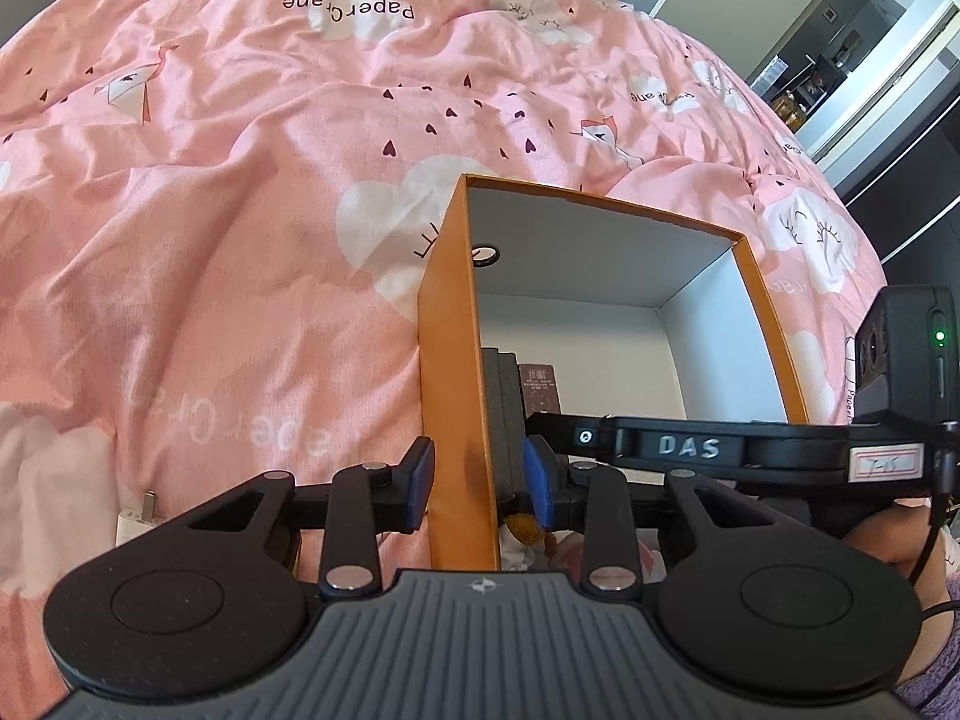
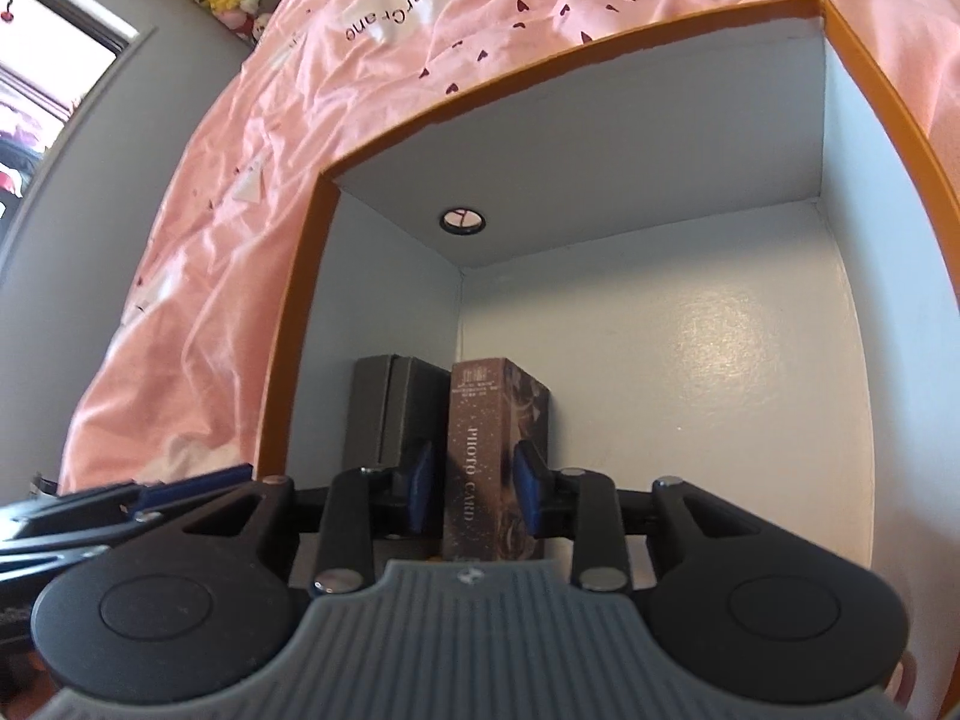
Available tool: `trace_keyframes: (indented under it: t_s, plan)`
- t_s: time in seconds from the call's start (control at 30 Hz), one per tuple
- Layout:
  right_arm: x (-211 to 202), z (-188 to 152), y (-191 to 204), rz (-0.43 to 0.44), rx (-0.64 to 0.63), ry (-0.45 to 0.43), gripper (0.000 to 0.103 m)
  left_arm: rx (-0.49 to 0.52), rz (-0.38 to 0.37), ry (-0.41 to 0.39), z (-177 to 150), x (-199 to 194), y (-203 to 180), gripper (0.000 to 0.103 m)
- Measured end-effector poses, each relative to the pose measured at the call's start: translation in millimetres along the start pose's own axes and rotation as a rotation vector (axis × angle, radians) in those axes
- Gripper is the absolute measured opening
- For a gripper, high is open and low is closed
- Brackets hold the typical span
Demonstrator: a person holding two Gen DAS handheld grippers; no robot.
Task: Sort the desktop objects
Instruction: 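Lower the photo card box and black case upright into the shoebox side by side, then open both grippers and withdraw them from the shoebox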
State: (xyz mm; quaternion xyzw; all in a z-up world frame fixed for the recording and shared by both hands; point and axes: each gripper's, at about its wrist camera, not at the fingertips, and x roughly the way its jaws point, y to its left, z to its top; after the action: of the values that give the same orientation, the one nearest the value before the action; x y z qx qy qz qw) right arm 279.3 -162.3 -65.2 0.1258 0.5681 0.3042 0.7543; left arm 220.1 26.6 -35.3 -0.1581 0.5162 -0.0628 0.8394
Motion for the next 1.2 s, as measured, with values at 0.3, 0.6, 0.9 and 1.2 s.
trace_keyframes:
  t_s: [0.3, 0.6, 0.9, 1.2]
  plan:
    - [2, -3, -3, 0.054, 0.056, 0.016, 0.061, -0.025, 0.002, 0.009, -3, 0, 3, 0.037]
    - [20, -6, -7, 0.081, 0.114, 0.058, 0.063, -0.039, -0.004, 0.020, -8, 2, 7, 0.037]
    - [19, -7, -15, 0.092, 0.148, 0.066, 0.059, -0.035, -0.004, 0.016, -9, 2, 3, 0.037]
    - [7, -11, 10, -0.016, -0.015, 0.008, 0.059, -0.033, 0.010, -0.008, -13, -9, 0, 0.037]
